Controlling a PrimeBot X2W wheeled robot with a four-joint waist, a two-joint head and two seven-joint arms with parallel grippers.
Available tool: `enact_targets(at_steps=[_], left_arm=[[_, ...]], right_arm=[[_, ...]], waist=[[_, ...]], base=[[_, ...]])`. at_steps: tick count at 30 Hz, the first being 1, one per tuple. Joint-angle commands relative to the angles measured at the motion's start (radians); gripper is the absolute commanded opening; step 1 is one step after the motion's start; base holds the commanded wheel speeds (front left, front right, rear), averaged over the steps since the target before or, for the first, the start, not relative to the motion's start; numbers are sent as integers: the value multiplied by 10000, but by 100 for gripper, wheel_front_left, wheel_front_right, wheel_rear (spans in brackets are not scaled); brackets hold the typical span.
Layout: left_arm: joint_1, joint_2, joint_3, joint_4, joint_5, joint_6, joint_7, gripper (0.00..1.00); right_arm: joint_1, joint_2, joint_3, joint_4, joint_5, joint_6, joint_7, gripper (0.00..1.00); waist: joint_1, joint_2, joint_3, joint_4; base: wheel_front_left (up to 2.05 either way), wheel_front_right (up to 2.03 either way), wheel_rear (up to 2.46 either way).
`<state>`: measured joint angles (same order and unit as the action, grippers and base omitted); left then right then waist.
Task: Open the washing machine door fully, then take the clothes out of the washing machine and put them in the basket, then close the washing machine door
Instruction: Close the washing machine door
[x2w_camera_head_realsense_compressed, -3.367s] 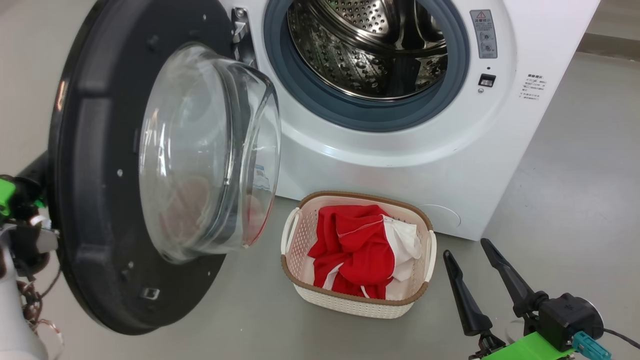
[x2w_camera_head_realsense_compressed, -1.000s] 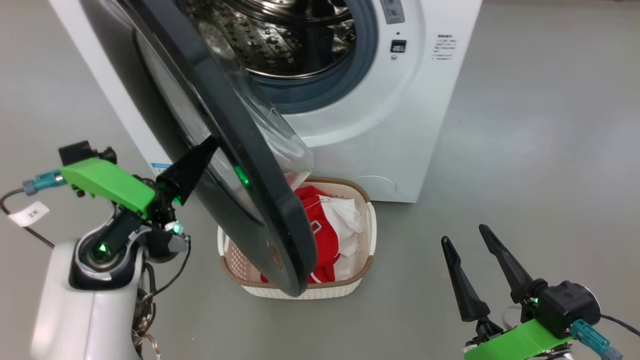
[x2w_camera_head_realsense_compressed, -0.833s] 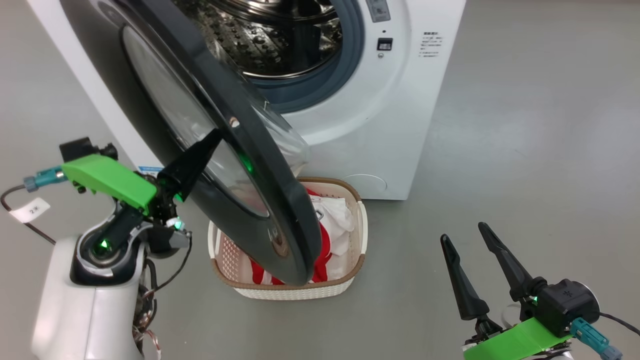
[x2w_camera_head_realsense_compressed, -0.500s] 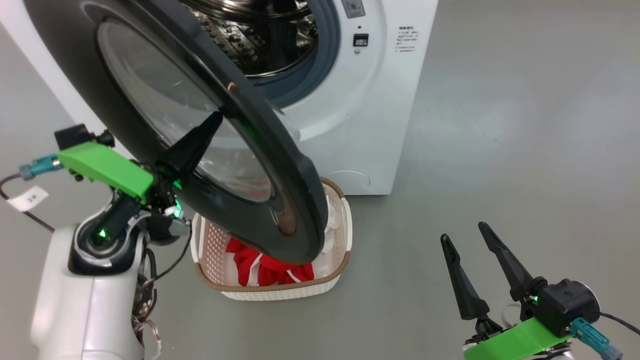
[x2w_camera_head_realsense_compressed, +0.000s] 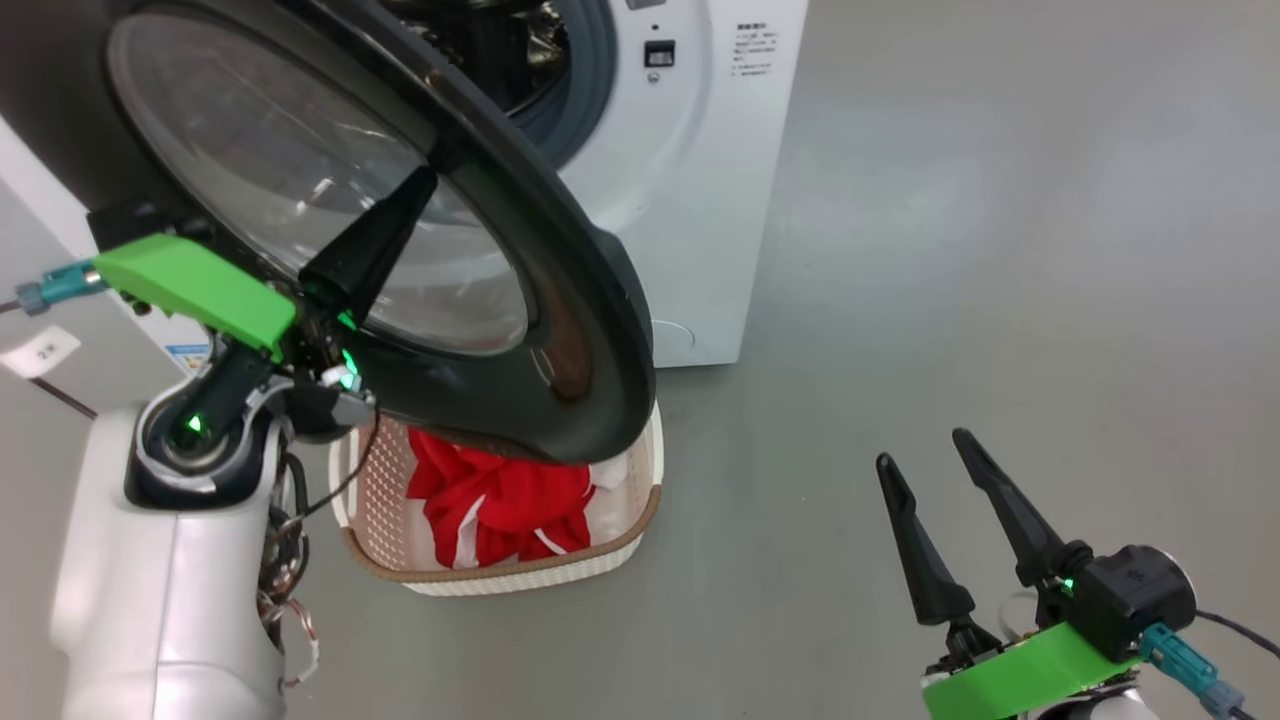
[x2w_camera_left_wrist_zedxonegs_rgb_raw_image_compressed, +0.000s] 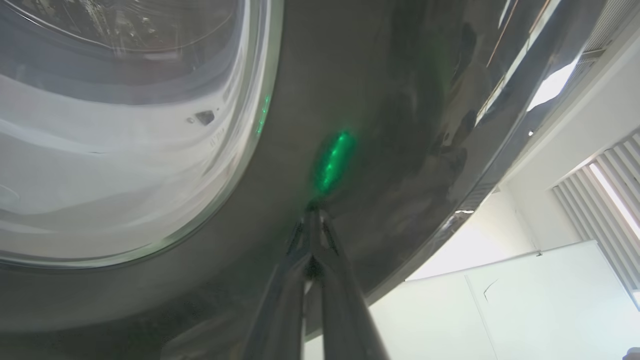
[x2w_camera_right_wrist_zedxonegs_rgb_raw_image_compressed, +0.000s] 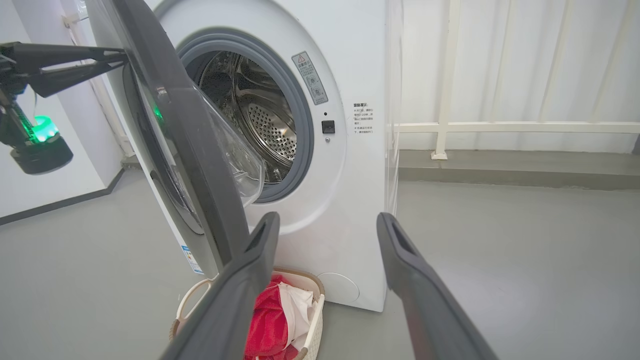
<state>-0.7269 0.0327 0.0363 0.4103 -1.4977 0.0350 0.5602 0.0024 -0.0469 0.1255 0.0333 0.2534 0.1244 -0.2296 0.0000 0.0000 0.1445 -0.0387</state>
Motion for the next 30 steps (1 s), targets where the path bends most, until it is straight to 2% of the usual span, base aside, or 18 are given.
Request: enact_targets(at_steps=[1,30], left_arm=[[-443,244,247,-206,40,-156,-69,0],[-2082,478,368,1076,341,-694,-552,0]], right_arm=[[-437,-33,259,-257,-3,63,-139,100],[-869,-33,331,-222,38,63,-268,100]], waist=[[0,0,131,-139],[0,0,1059,-1263]], base=[[0,0,0],[0,0,0]])
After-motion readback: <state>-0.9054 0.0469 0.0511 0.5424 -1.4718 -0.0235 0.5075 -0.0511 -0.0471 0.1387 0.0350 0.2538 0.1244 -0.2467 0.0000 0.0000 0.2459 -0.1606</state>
